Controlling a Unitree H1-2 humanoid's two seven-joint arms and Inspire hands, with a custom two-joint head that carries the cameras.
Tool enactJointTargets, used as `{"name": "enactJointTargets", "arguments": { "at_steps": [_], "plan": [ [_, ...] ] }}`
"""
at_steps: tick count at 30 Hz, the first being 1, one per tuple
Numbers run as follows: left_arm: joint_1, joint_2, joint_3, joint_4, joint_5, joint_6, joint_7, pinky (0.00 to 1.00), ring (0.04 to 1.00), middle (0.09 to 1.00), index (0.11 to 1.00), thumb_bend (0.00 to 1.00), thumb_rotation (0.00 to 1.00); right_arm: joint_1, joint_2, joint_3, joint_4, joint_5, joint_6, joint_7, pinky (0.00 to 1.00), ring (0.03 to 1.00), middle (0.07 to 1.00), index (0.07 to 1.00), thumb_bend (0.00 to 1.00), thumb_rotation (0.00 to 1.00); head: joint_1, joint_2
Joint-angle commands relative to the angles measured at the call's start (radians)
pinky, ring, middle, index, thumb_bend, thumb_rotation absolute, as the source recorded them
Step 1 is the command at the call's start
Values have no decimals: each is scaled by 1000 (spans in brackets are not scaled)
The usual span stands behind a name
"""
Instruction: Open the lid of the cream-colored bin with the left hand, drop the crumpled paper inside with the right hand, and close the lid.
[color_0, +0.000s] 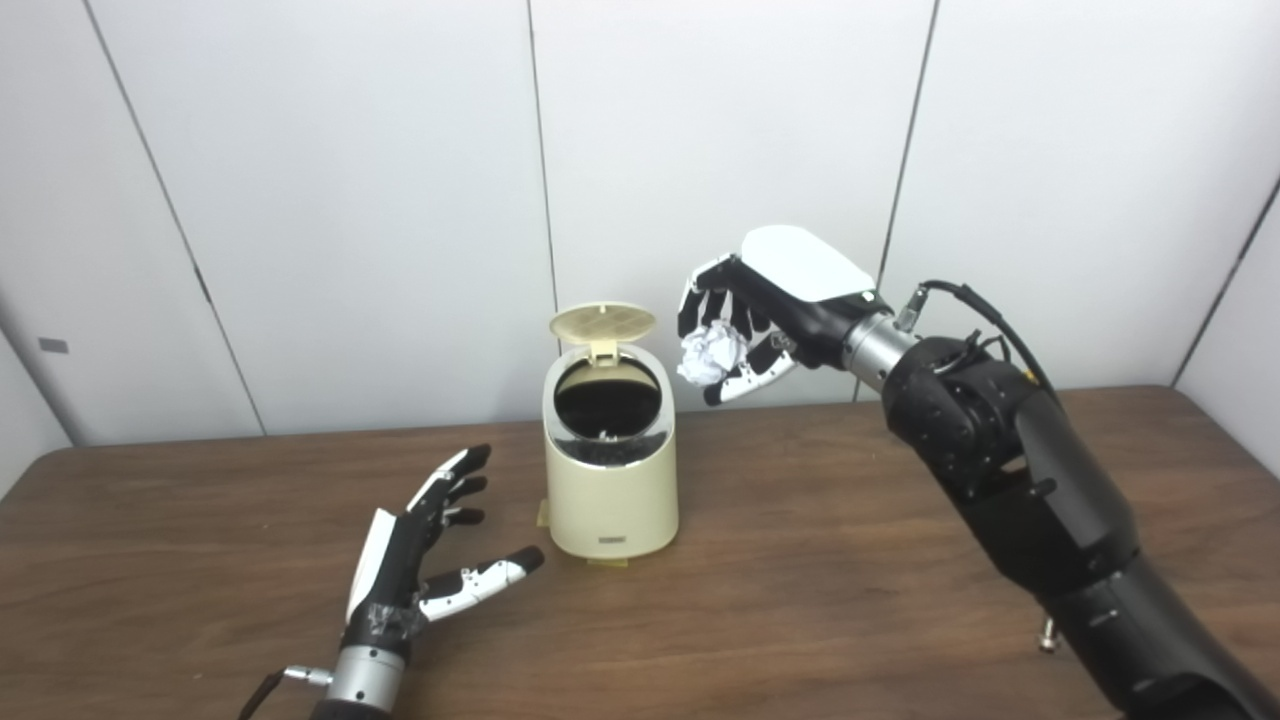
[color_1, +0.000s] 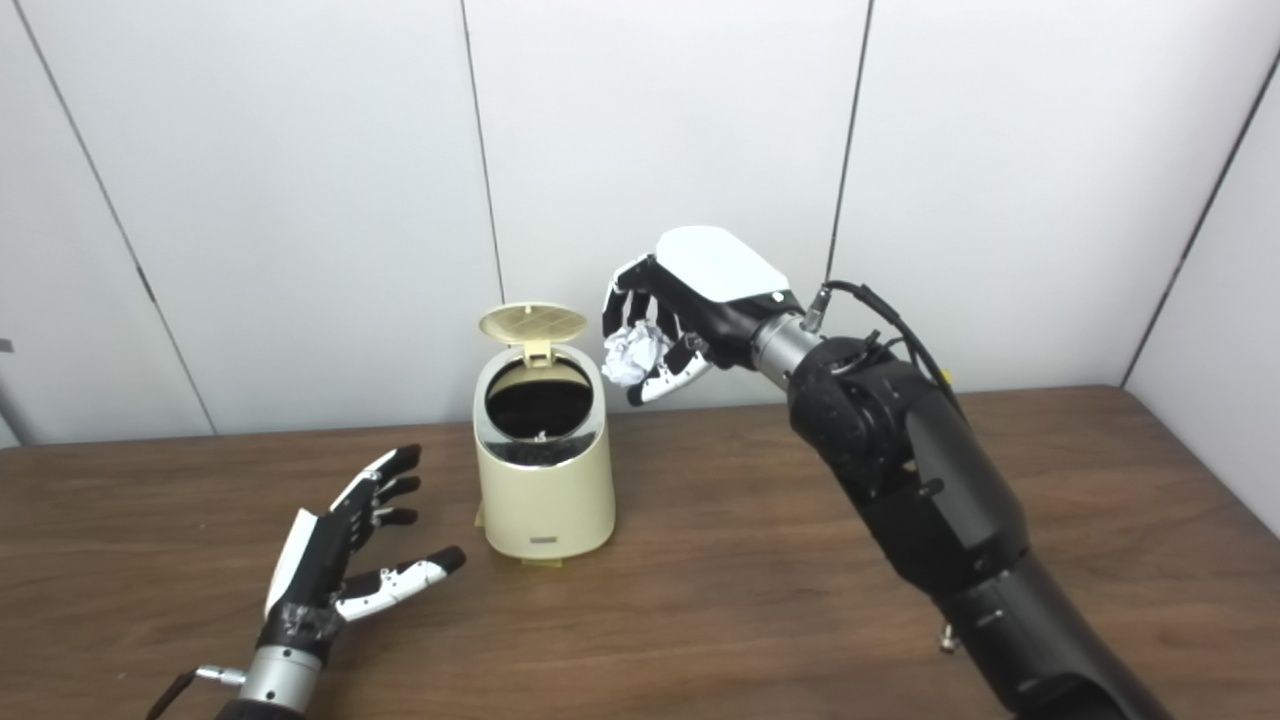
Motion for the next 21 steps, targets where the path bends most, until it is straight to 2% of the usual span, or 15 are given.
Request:
{"name": "enactJointTargets", "arguments": {
  "at_steps": [1, 9, 15, 21],
  "plan": [
    [41, -28, -17, 22, 15, -5, 13, 703, 846, 898, 910, 844, 254, -70, 14, -13, -1, 3, -3, -37, 327, 368, 480, 548, 509, 0, 0, 1],
    [35, -37, -23, 28, 28, -9, 29, 667, 840, 891, 898, 843, 223, -95, 69, 10, 74, -8, -46, -86, 336, 375, 490, 540, 511, 0, 16, 5],
    [31, -42, -31, 26, 33, -3, 31, 662, 846, 898, 905, 870, 250, -111, 93, 22, 141, -5, -67, -122, 314, 371, 495, 539, 510, 0, 29, 8],
    [30, -50, -31, 23, 35, 4, 32, 657, 841, 894, 903, 861, 229, -108, 106, 31, 175, -9, -62, -132, 331, 380, 498, 525, 512, 0, 34, 9]
  ]
}}
